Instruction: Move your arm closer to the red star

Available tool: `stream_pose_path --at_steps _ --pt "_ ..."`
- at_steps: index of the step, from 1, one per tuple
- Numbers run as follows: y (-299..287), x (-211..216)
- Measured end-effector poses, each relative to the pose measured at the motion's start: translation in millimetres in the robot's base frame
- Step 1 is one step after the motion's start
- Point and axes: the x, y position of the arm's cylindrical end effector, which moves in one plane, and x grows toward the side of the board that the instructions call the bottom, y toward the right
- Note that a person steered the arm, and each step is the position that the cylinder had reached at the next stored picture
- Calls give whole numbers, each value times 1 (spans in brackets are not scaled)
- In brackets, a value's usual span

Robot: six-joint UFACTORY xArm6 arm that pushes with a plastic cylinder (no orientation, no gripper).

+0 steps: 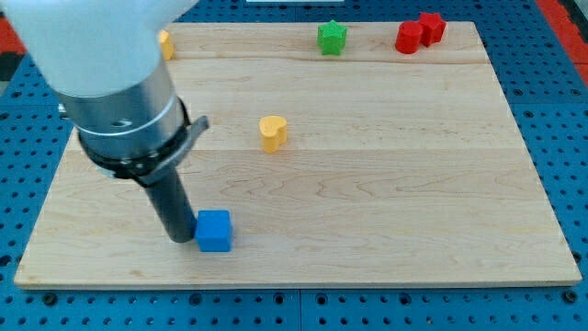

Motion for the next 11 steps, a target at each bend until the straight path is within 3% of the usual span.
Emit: stream_pose_path --at_steps 2,3,4,6,8,11 --pt "90 3" --pt "81 -11" --pt "140 -53" --pt "350 -174" --pt "460 -279" --pt "459 -281"
